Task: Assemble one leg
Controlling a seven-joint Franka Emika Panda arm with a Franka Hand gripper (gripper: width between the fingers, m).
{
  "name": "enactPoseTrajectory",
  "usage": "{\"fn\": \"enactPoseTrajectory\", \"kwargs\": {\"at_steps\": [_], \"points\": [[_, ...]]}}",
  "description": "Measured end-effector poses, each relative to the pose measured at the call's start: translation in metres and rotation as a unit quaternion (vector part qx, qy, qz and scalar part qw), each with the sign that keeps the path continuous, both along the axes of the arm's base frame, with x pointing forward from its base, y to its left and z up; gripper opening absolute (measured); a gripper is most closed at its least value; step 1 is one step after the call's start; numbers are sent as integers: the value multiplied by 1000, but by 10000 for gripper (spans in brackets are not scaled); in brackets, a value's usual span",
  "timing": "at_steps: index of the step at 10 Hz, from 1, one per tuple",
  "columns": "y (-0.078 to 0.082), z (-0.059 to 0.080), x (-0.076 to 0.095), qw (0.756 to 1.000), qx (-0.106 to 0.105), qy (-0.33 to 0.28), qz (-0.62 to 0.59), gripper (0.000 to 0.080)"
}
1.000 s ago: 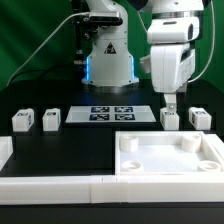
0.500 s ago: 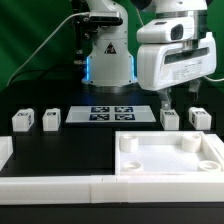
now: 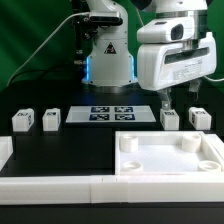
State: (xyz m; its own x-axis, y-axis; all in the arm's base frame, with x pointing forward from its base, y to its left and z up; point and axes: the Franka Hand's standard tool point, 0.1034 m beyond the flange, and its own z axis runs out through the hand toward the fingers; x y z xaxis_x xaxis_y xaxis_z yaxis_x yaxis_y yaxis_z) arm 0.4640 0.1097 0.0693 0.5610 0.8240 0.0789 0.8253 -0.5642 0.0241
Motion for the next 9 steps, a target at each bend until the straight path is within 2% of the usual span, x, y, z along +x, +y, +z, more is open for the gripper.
{"fn": "enactPoseTrajectory", "kwargs": {"at_steps": [1, 2, 3, 4, 6, 8, 9], "points": [[0, 0, 0, 1000, 0, 0, 0, 649], [4, 0, -1, 994, 8, 6, -113, 649], [18, 1, -6, 978, 15, 13, -206, 649], [33, 0, -11, 972, 20, 18, -233, 649], [49, -2, -17, 925, 34, 35, -376, 649], [60, -8, -20, 860, 47, 62, -504, 649], [63, -8, -19, 844, 48, 68, -529, 649]]}}
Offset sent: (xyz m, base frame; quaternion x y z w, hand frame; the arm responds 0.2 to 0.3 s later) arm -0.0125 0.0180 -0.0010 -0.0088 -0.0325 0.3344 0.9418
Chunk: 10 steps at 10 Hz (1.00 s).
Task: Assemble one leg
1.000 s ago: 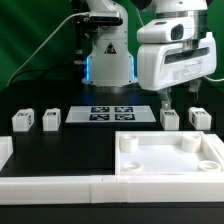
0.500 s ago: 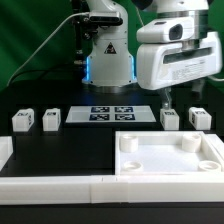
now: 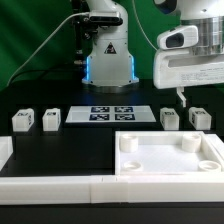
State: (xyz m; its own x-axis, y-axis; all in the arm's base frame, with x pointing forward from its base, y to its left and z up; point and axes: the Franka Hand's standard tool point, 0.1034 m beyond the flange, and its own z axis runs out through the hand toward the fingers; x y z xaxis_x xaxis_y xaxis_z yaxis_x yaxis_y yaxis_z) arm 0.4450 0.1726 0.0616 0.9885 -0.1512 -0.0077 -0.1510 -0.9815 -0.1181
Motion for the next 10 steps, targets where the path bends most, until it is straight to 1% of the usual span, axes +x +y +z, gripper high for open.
{"fn": "enactPoseTrajectory", "kwargs": {"at_steps": [1, 4, 5, 6, 7, 8, 9, 10], "points": [[0, 0, 0, 1000, 2, 2, -21, 649], [-2, 0, -3, 1000, -4, 28, -3, 649], [2, 3, -13, 993, -19, 119, 11, 649], [9, 4, -10, 981, -41, 186, 49, 649], [13, 0, -8, 969, -41, 232, 75, 649], [11, -5, -12, 958, -35, 265, 104, 649], [8, -3, -18, 941, -35, 321, 103, 649], [7, -3, -19, 922, -35, 370, 104, 649]]}}
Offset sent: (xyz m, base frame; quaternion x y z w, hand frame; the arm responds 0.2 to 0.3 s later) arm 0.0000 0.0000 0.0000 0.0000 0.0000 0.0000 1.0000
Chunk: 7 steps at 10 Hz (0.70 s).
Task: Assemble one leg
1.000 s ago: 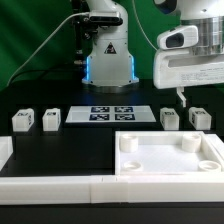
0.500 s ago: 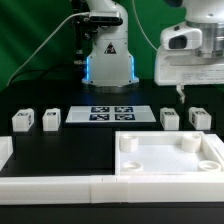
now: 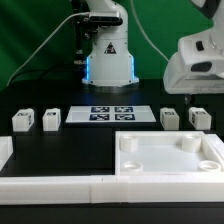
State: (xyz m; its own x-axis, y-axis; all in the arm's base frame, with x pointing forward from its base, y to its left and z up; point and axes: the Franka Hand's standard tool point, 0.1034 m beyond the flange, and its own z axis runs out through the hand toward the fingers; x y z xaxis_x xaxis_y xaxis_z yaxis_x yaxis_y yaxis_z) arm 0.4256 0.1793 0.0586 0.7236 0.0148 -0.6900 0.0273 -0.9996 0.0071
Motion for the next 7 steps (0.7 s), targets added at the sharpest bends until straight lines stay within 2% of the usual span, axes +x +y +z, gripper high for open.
{"fn": "enactPoseTrajectory", "kwargs": {"at_steps": [1, 3, 7], "points": [[-2, -2, -2, 999, -5, 49, 3, 649], [0, -7, -1, 998, -6, 61, 3, 649], [2, -24, -18, 996, -11, 92, 10, 649]]}}
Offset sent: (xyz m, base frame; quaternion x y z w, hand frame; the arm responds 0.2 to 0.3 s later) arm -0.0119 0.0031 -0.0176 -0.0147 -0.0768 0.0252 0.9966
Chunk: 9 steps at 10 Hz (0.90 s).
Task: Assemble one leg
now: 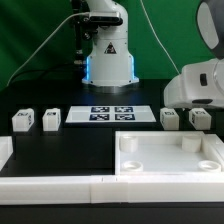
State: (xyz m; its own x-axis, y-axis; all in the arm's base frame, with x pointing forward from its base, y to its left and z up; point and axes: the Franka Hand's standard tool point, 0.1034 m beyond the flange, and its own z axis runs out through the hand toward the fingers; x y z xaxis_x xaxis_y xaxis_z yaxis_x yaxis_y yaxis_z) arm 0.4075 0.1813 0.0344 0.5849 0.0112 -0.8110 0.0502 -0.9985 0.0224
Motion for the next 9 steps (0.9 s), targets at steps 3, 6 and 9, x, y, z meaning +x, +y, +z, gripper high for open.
{"fn": "enactPoseTrajectory", "kwargs": {"at_steps": [3, 6, 9], "points": [[0, -10, -7, 1000, -1, 11, 0, 649], [5, -18, -15, 1000, -4, 19, 6, 649], [3, -24, -18, 1000, -3, 23, 6, 649]]}}
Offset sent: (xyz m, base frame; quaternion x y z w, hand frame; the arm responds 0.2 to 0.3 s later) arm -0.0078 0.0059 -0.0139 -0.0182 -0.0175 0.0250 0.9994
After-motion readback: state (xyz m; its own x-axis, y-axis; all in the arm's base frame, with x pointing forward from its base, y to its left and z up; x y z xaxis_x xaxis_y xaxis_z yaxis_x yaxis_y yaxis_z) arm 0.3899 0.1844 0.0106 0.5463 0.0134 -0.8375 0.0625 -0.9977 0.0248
